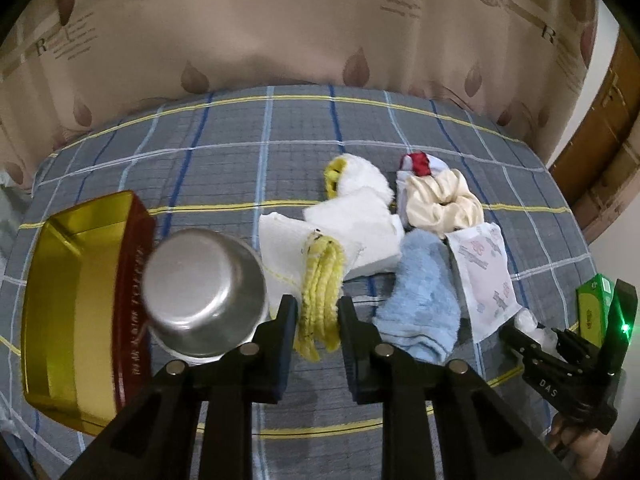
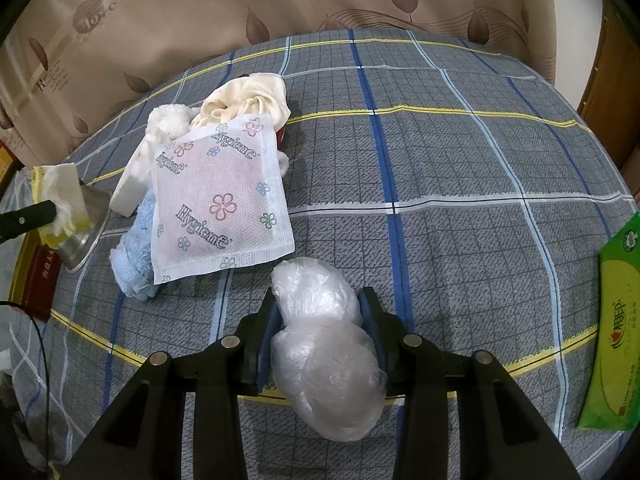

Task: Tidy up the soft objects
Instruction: 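Carry the towel with the left gripper into the gold tin tray and release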

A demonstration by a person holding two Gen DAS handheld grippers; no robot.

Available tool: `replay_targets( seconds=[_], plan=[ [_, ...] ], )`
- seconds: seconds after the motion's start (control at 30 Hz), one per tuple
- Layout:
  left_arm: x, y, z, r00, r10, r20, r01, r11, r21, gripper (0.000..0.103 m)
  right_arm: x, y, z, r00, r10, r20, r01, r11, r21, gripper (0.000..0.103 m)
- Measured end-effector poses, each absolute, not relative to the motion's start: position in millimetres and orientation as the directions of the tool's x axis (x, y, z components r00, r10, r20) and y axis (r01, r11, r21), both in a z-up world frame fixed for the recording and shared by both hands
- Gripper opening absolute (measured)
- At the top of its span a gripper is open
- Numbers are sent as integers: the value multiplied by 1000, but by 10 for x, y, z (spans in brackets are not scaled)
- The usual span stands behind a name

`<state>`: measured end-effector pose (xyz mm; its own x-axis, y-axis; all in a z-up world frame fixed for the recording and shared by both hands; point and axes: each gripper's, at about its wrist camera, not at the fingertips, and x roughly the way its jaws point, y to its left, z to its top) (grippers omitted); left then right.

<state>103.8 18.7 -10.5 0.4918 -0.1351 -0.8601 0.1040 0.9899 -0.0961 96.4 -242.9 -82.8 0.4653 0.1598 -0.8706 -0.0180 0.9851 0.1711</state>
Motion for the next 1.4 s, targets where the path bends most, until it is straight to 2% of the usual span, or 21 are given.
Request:
replay_targets(
  seconds=[0.27, 0.57, 0.9, 1.2, 1.4],
  plan=[
    [1044, 664, 86, 515, -93, -852, 25, 995, -94, 22, 967, -2424, -831, 466, 155, -871, -22, 986, 164, 39],
    [1101, 1437, 231, 527, 77, -846, -110, 994, 22, 22, 964, -2414, -830, 467, 151, -871, -24, 987, 158, 39],
    [1182, 2279, -120, 435, 185, -881, -259, 963, 74, 22, 957, -2397, -835, 471, 141, -871, -26, 989, 146, 39],
    [1213, 2516, -324, 385, 196, -902, -294, 952, 81, 22, 946, -2394, -840, 473, 134, -871, -29, 990, 137, 39],
    [1245, 2544, -376, 355, 239, -904, -308, 943, 128, 25, 947, -2386, -842, 474, 135, -870, -29, 990, 138, 42]
  ],
)
